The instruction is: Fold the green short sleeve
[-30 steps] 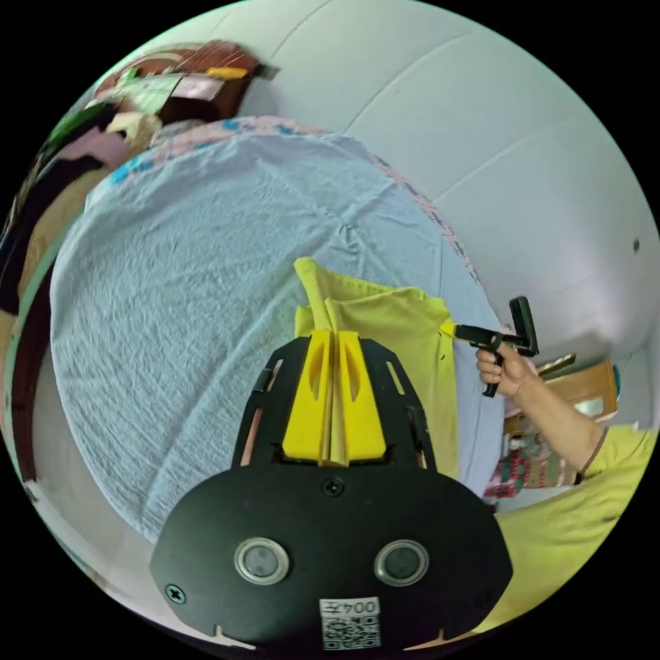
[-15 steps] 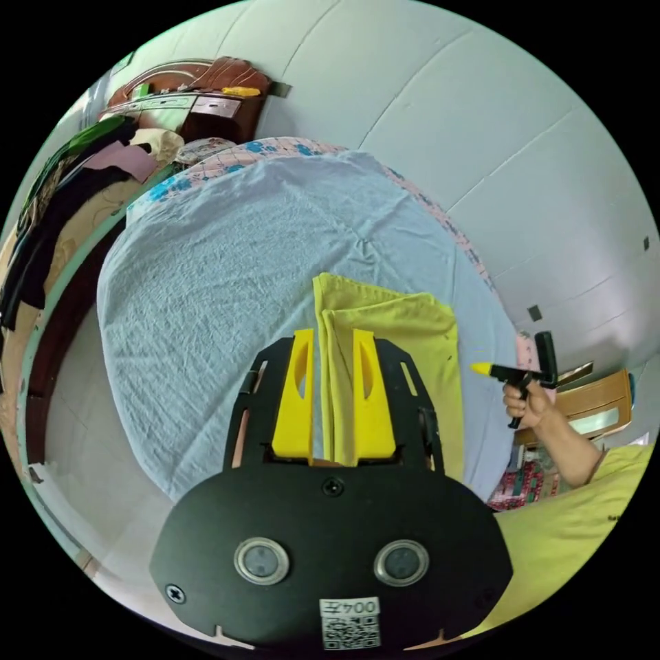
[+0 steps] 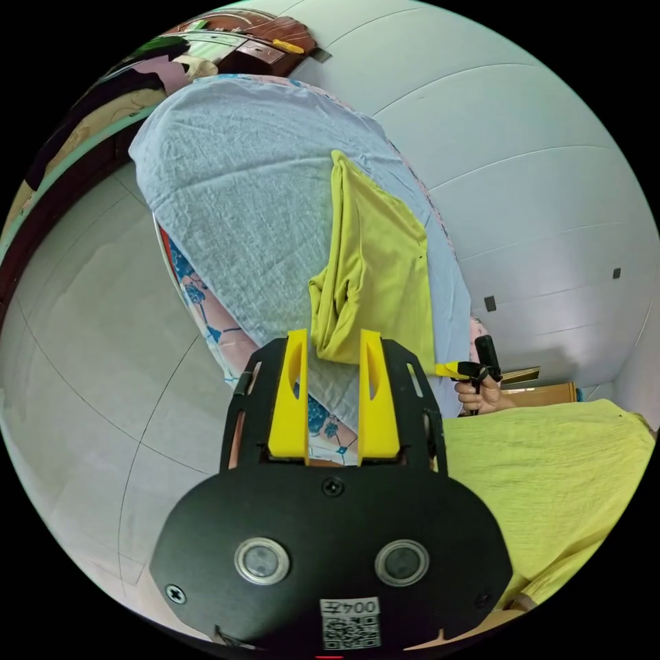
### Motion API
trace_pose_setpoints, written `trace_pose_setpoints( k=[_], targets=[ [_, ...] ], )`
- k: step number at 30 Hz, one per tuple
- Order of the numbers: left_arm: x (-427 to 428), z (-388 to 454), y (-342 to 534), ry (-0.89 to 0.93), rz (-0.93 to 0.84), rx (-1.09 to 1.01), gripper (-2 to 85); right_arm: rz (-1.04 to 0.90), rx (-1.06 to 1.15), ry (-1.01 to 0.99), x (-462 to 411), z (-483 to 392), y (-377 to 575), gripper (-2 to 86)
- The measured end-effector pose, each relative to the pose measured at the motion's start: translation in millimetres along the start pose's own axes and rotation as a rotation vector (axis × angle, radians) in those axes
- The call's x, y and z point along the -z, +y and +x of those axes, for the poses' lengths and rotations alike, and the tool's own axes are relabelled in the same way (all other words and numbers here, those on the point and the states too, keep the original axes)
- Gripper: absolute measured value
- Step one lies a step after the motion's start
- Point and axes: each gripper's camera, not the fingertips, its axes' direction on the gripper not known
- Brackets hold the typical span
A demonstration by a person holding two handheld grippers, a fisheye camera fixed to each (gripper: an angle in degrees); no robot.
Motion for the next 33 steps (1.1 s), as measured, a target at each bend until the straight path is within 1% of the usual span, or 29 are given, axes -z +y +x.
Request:
trace_pose_setpoints(
  k=[6,8,12,14,17,21,22,27,30,33],
  targets=[
    [-10,6,22,-0.028,-0.015,-0.008,8.3,0.006,0.000,0.019,2,-1,8,9.7],
    [-12,10,25,-0.060,-0.068,-0.024,6.1,0.003,-0.006,0.014,2,1,11,9.4],
    [-12,22,29,-0.120,-0.135,-0.049,3.3,-0.014,-0.014,0.057,0,-1,11,4.9],
    [-11,37,33,-0.185,-0.167,-0.086,2.6,-0.018,-0.019,0.123,1,-3,13,2.5],
    [-12,49,44,-0.261,-0.176,-0.108,2.2,-0.008,-0.031,0.144,3,-2,17,0.8],
    [-26,44,65,-0.335,-0.181,-0.102,2.4,-0.006,-0.022,0.164,8,-2,22,0.4],
    [-27,42,73,-0.334,-0.155,-0.118,2.6,-0.010,-0.012,0.173,9,-2,23,0.6],
    [-18,24,99,-0.218,-0.118,-0.028,4.8,-0.037,-0.017,0.152,19,2,24,3.7],
    [1,6,121,-0.140,-0.042,0.086,7.0,-0.033,-0.052,0.090,32,10,28,6.9],
    [19,-10,147,-0.012,0.056,0.203,7.7,-0.006,-0.074,0.024,47,20,33,8.8]
  ],
)
